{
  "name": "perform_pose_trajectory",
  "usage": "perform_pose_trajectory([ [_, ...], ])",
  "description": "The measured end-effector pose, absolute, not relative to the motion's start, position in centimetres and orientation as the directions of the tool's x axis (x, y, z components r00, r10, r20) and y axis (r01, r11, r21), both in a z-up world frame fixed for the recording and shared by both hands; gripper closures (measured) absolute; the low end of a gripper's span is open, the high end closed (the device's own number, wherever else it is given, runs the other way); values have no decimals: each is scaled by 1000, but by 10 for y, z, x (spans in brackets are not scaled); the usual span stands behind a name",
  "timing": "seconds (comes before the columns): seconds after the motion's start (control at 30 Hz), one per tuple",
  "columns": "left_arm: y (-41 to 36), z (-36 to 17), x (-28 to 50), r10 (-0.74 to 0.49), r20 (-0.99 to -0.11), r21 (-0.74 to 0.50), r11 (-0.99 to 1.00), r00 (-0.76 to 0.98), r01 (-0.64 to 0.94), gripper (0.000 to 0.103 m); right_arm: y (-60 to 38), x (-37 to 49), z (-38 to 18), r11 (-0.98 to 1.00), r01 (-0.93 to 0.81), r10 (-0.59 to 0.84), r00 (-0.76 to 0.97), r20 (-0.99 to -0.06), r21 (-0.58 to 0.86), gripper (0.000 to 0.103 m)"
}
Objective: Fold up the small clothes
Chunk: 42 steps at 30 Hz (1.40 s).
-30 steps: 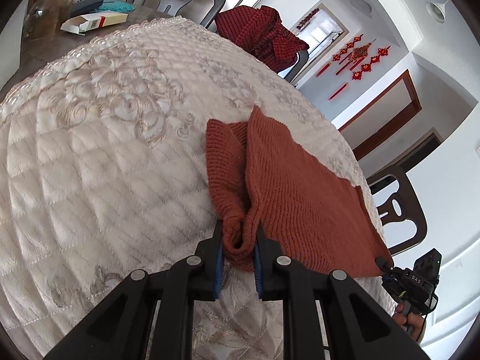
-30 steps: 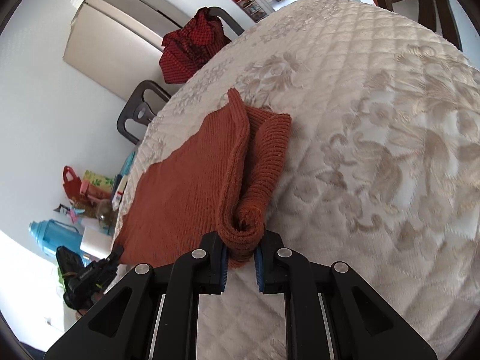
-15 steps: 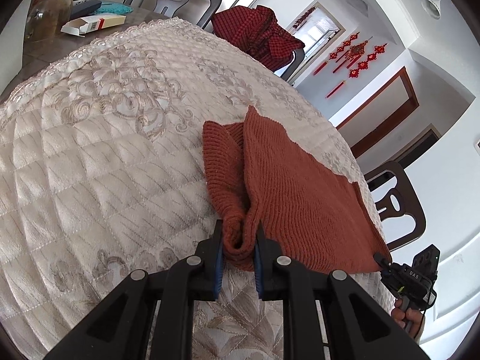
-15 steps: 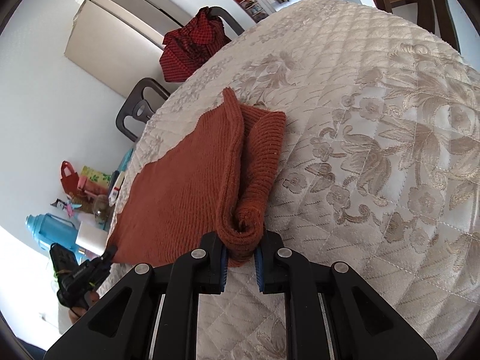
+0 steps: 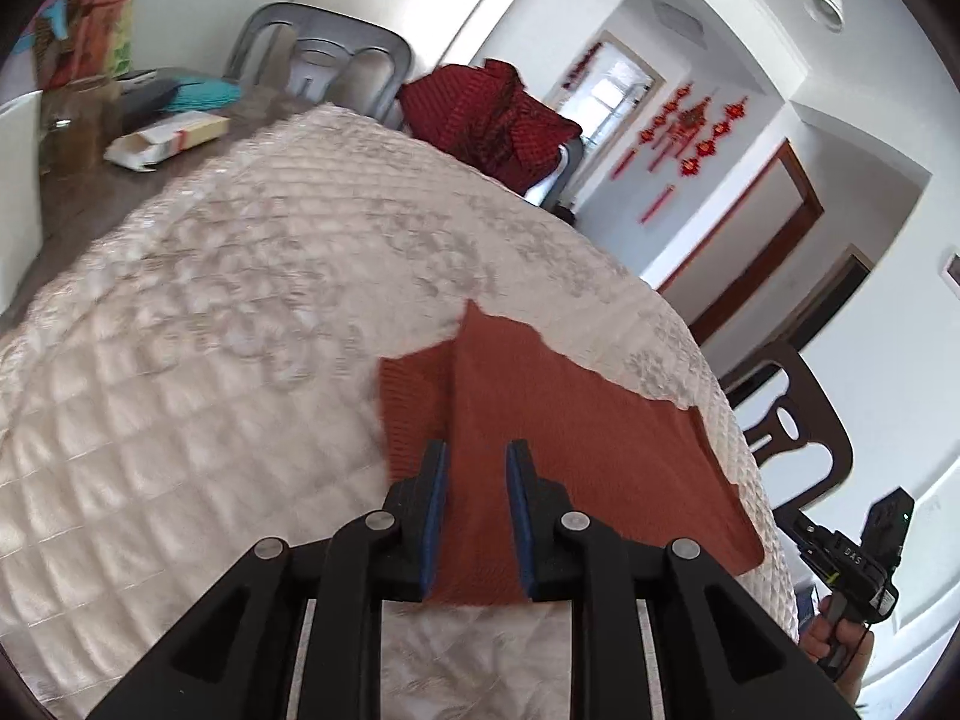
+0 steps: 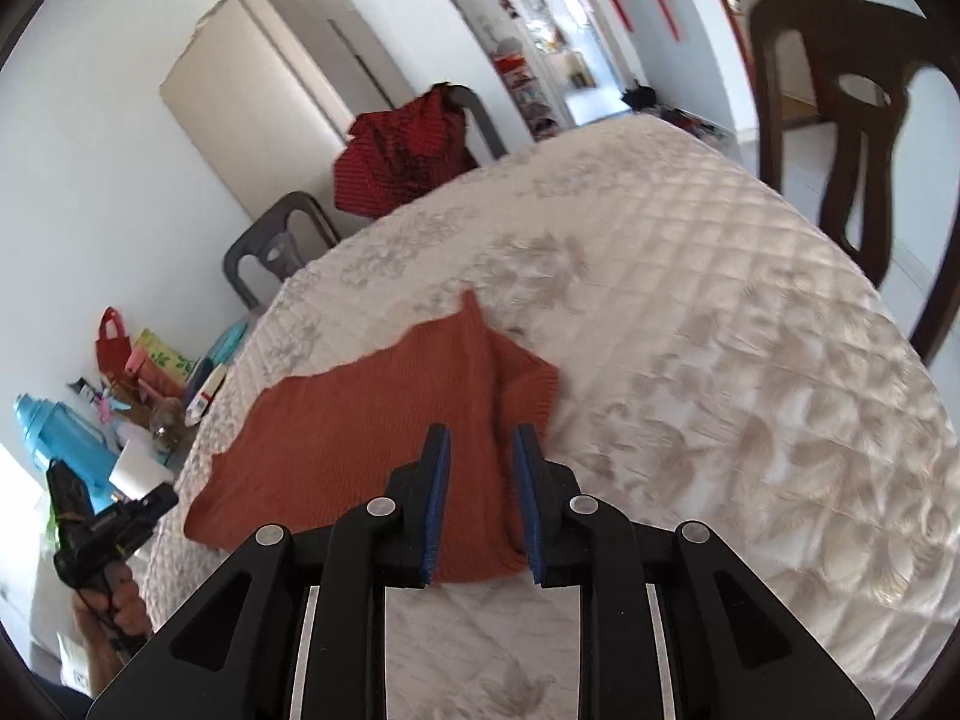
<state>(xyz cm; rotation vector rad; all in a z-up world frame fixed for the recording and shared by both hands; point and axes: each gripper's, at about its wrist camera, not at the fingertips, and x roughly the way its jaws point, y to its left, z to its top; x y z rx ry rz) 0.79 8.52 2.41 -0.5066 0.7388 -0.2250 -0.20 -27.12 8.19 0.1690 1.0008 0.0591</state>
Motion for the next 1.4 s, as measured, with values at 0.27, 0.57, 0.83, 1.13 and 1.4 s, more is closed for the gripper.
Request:
perform_pose_trajectory([
  [0.27, 23, -5, 29, -401, -682, -413, 901, 611, 130, 81, -210, 3, 30, 975, -172, 198, 405, -893, 138, 81],
  [0.57, 21, 15, 20, -351, -647, -330, 929, 677, 167, 71, -206, 0, 27, 971, -209, 187, 377, -907, 114, 81],
  [0.83, 31, -2, 38, -355, -663, -369, 921, 659, 124, 71, -147, 10, 9, 918, -366, 286, 335, -898, 156, 81],
  [1.13, 33, 3, 35, -374, -651, -385, 913, 661, 138, 71, -144, 18, 1, 918, -340, 309, 298, -903, 202, 81],
  [1.4, 37, -5, 43, -397, -644, -416, 899, 654, 135, 71, -140, 49, -18, 940, -280, 275, 291, -916, 193, 81],
])
